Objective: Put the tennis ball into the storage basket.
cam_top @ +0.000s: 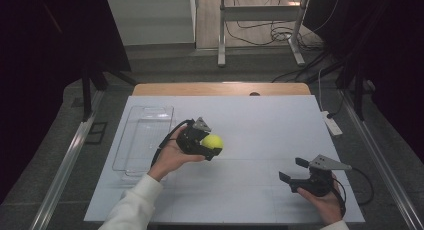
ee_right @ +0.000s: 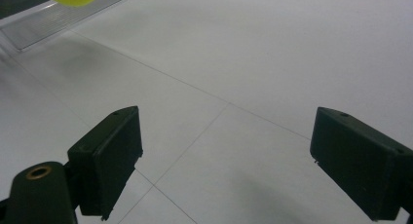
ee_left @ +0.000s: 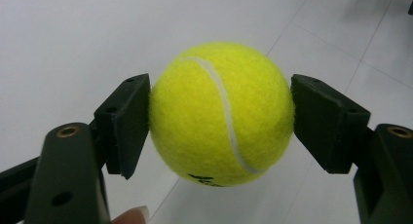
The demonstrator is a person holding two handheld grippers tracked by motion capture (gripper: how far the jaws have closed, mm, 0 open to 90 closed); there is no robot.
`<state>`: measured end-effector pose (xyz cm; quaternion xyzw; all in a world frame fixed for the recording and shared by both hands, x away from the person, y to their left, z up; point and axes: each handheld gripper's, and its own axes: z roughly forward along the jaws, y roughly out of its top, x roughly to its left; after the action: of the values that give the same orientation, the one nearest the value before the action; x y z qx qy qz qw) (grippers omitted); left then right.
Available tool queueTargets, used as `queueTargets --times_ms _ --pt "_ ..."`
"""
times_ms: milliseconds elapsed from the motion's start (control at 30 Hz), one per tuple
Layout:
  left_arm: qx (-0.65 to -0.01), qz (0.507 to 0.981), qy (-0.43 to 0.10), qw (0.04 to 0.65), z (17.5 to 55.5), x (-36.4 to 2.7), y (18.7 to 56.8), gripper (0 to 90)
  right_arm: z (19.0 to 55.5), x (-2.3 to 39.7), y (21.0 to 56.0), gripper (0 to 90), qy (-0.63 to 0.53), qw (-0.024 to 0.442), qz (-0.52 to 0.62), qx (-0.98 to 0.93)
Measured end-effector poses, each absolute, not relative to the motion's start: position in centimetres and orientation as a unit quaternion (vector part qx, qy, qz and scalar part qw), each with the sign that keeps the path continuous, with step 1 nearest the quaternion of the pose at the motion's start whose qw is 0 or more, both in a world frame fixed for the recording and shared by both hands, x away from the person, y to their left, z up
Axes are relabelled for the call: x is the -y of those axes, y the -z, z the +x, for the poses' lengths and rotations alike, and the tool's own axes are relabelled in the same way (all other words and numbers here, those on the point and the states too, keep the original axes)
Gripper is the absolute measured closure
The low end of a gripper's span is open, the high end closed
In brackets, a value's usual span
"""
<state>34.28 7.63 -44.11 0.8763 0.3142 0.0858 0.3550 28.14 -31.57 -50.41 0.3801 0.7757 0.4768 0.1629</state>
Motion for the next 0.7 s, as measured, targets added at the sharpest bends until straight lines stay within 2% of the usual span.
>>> queueTargets --times_ms 700 --pt "-0.319 0.868 -0.105 0.367 34.0 -9.0 42.7 26.8 28.2 31.7 50.4 11.8 -0.476 0.163 0.381 -0.776"
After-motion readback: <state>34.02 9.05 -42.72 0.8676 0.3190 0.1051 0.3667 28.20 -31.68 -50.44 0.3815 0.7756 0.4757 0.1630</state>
